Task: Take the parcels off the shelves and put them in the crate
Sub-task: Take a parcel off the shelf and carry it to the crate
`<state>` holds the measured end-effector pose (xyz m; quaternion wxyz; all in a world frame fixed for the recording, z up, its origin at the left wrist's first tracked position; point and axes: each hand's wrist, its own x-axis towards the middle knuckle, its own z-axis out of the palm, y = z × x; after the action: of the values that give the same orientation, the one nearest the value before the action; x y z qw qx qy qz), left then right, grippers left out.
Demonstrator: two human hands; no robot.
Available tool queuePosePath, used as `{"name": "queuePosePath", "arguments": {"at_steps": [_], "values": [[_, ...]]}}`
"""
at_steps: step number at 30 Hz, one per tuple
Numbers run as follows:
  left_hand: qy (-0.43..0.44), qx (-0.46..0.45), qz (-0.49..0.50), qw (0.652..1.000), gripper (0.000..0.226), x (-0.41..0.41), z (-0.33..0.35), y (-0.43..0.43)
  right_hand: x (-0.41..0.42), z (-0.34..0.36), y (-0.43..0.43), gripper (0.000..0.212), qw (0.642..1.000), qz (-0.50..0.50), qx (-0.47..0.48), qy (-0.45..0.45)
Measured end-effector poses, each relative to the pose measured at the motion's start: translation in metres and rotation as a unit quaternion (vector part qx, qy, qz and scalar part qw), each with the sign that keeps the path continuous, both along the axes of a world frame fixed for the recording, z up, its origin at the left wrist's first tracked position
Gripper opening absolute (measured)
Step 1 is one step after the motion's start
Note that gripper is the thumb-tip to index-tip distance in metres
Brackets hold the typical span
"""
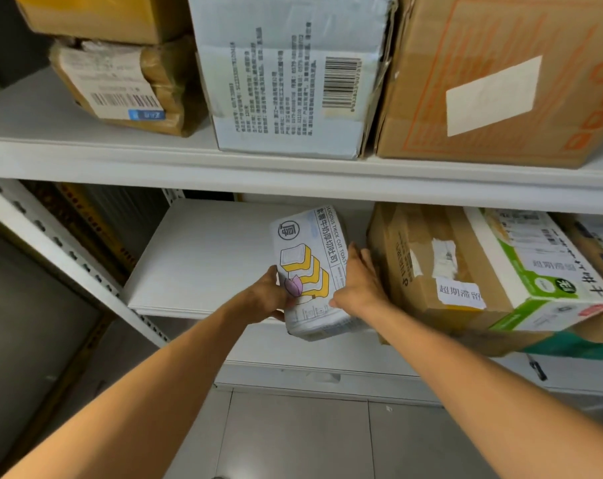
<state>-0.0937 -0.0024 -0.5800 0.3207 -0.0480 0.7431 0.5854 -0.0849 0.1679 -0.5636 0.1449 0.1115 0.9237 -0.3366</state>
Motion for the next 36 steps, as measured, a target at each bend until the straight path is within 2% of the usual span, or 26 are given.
{"name": "queuePosePath", "arguments": {"at_steps": [3, 5, 7, 9, 13, 16, 18, 19, 21, 23, 26, 29, 31, 34, 36], "values": [[-0.029, 0.034, 0.053, 0.998, 0.064, 0.009, -0.002, -0.003, 0.011, 0.0, -0.004, 0.113, 1.0, -0.003, -0.017, -0.015], [-0.051, 0.05, 0.096, 0.993, 0.064, 0.014, -0.001, -0.005, 0.021, -0.003, -0.006, 0.1, 0.999, -0.021, -0.04, -0.005], [-0.05, 0.06, 0.127, 0.989, 0.059, 0.022, 0.004, -0.007, 0.03, -0.004, -0.006, 0.082, 0.991, -0.067, -0.116, 0.013], [-0.032, 0.072, 0.157, 0.985, 0.051, 0.032, 0.012, -0.008, 0.038, 0.001, -0.008, 0.074, 0.974, -0.108, -0.198, 0.03], [0.017, 0.1, 0.228, 0.968, 0.043, 0.054, 0.03, -0.014, 0.047, 0.015, -0.012, 0.098, 0.945, -0.164, -0.279, 0.036], [0.067, 0.073, 0.224, 0.97, 0.067, 0.062, 0.047, -0.023, 0.053, 0.021, -0.014, 0.106, 0.948, -0.155, -0.273, 0.042], [0.076, 0.043, 0.187, 0.978, 0.094, 0.069, 0.056, -0.029, 0.059, 0.021, -0.015, 0.088, 0.951, -0.14, -0.27, 0.046], [0.075, 0.03, 0.164, 0.983, 0.098, 0.073, 0.06, -0.03, 0.062, 0.021, -0.014, 0.075, 0.95, -0.137, -0.275, 0.053], [0.075, -0.005, 0.128, 0.989, 0.088, 0.085, 0.066, -0.031, 0.068, 0.022, -0.014, 0.06, 0.945, -0.128, -0.296, 0.06], [0.079, -0.034, 0.143, 0.986, 0.083, 0.098, 0.066, -0.033, 0.073, 0.02, -0.014, 0.051, 0.942, -0.119, -0.306, 0.074], [0.103, -0.047, 0.182, 0.977, 0.075, 0.115, 0.058, -0.04, 0.081, 0.011, -0.017, 0.054, 0.935, -0.102, -0.326, 0.093], [0.156, -0.069, 0.178, 0.969, 0.07, 0.128, 0.052, -0.05, 0.086, 0.003, -0.019, 0.053, 0.929, -0.091, -0.346, 0.09], [0.183, -0.071, 0.163, 0.967, 0.081, 0.132, 0.052, -0.057, 0.085, -0.001, -0.017, 0.043, 0.912, -0.085, -0.397, 0.063], [0.204, -0.066, 0.13, 0.968, 0.096, 0.129, 0.061, -0.058, 0.078, -0.003, -0.013, 0.015, 0.852, -0.106, -0.512, 0.009], [0.227, -0.083, 0.107, 0.965, 0.096, 0.124, 0.066, -0.049, 0.073, -0.003, -0.013, 0.014, 0.821, -0.145, -0.551, -0.023]]}}
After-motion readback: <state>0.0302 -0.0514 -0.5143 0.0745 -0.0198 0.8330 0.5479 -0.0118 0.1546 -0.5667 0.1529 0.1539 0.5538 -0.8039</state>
